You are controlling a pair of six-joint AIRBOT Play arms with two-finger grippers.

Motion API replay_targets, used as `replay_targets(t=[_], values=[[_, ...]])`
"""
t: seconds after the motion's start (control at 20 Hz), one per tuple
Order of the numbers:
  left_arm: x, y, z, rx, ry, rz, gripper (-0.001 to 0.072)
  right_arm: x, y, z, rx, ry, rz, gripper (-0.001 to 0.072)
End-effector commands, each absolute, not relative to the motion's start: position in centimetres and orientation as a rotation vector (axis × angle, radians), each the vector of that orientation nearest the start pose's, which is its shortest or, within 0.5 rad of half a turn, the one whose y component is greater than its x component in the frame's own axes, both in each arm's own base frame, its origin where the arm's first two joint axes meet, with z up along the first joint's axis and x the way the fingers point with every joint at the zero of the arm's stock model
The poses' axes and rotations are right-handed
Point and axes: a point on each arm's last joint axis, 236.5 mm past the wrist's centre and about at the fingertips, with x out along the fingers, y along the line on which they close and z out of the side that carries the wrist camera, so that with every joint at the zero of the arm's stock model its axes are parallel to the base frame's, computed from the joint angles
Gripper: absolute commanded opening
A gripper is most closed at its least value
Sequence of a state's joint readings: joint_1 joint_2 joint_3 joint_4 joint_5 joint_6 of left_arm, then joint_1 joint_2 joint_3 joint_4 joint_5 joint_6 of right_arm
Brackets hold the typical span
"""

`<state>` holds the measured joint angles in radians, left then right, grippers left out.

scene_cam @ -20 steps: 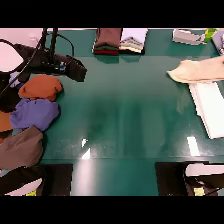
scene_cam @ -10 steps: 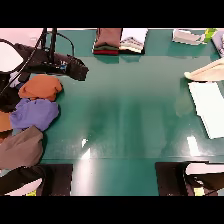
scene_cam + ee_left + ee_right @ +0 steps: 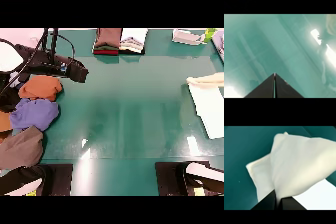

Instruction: Fold the shirts.

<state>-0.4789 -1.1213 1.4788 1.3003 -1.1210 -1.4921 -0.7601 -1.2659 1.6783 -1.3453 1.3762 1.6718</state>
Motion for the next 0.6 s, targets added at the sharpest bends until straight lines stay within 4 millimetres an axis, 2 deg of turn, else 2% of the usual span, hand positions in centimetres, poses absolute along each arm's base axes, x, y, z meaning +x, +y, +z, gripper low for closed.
replay_targets(t=[0.0,0.1,0.2,0.35,0.4,0.5,0.55], values=[[34.8,-24.5,21.3,0.056,0.783,-0.673,0.0024,27.3,-26.1,14.2,0.597,0.975,-0.701,0.0015],[34.6,-24.4,21.1,0.060,0.793,-0.674,0.0024,24.4,-25.8,10.9,0.633,1.042,-0.749,0.0016],[34.5,-24.4,21.0,0.062,0.801,-0.674,0.0024,22.4,-25.2,8.1,0.652,1.094,-0.759,0.0016],[34.3,-24.3,20.8,0.066,0.813,-0.676,0.0025,20.5,-24.3,5.4,0.676,1.132,-0.767,0.0019],[34.2,-24.3,20.8,0.067,0.815,-0.676,0.0024,19.9,-23.9,4.6,0.690,1.146,-0.772,0.0054],[34.2,-24.3,20.8,0.067,0.815,-0.676,0.0024,18.9,-24.0,3.6,0.720,1.160,-0.789,0.0463],[34.2,-24.3,20.7,0.067,0.815,-0.676,0.0025,18.6,-24.0,3.6,0.735,1.159,-0.796,0.0530]])
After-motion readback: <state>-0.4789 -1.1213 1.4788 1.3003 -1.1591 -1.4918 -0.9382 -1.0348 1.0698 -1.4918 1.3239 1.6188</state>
